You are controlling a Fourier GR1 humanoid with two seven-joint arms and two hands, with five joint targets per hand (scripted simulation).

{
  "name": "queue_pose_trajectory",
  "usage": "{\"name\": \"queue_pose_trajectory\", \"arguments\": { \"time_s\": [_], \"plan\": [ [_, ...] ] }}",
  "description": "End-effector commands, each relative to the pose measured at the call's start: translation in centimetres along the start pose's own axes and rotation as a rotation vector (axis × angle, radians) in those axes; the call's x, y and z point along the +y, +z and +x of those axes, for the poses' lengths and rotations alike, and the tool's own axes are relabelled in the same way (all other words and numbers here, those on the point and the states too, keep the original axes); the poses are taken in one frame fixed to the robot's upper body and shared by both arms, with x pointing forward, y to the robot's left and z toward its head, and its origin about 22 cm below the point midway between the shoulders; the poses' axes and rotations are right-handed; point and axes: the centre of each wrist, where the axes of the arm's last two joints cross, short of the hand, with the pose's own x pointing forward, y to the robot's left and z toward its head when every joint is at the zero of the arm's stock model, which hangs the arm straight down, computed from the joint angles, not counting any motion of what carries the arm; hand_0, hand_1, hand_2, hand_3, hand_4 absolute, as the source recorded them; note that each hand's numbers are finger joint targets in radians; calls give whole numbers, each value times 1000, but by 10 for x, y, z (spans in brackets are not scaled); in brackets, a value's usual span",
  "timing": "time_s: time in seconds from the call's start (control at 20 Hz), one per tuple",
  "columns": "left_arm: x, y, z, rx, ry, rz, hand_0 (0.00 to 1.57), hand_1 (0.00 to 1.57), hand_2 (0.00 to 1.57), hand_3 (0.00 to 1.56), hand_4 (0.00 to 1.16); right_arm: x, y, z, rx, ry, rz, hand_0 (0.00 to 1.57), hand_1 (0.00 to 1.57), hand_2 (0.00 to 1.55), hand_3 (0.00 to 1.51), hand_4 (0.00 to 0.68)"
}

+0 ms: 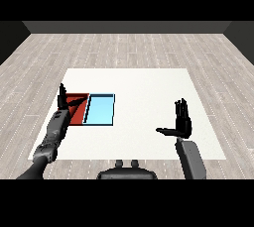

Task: Pick the red can and put it in the red box

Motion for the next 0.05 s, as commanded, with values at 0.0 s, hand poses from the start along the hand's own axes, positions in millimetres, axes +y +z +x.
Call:
{"name": "queue_pose_trajectory", "arguments": {
  "time_s": [0.0],
  "plan": [
    [-17, -7, 30, -266, 203, -44, 0, 0, 0, 0, 0, -4, -7, 4, -8, 6, 23, 0, 0, 0, 0, 0]
  ]
}}
